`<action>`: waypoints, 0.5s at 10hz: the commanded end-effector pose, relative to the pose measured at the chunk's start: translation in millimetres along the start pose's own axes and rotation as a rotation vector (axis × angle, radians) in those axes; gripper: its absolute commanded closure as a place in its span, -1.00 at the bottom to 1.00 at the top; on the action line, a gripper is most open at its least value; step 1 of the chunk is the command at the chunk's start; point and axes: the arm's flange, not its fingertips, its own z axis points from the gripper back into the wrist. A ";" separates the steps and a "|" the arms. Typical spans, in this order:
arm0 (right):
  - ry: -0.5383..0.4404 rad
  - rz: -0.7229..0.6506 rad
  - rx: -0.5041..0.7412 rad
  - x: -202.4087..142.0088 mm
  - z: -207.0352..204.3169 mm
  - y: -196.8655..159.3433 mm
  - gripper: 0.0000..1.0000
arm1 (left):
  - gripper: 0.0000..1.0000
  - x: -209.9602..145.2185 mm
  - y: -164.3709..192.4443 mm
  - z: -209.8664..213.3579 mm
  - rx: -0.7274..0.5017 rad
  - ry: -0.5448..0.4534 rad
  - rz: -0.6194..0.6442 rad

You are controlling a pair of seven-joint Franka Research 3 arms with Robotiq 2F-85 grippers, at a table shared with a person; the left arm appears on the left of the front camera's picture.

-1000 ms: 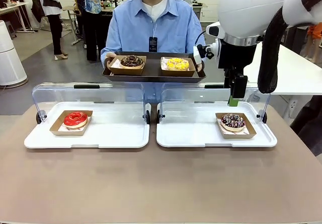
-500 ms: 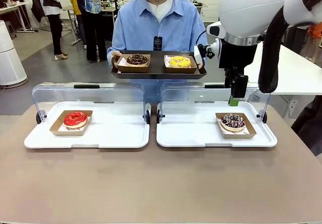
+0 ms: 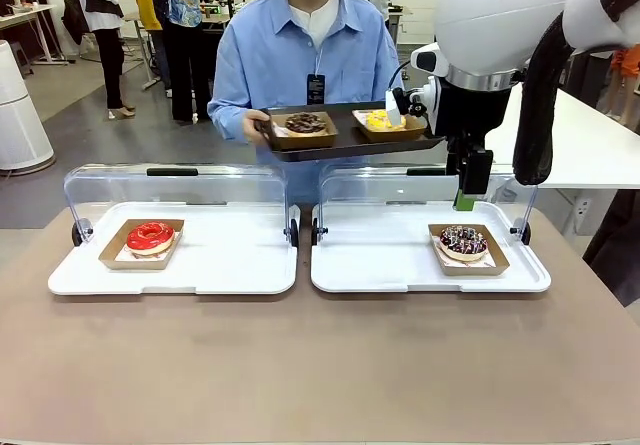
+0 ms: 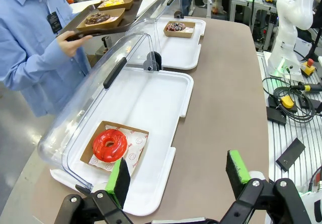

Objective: Provide the desired donut to the person.
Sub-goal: Place the picked Paper togo box onto the Handle tray extended by the person.

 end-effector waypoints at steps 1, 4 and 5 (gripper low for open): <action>0.008 0.003 0.005 -0.9 3.5 0.3 -1.00 | -1.00 0.8 -0.8 0.7 0.007 -0.025 -0.007; -0.293 0.087 0.146 -33.4 -2.2 2.9 -1.00 | -1.00 0.8 -0.8 0.7 0.007 -0.025 -0.007; -0.459 0.088 0.145 -64.8 -5.8 0.9 -1.00 | -1.00 0.8 -0.8 0.7 0.007 -0.025 -0.007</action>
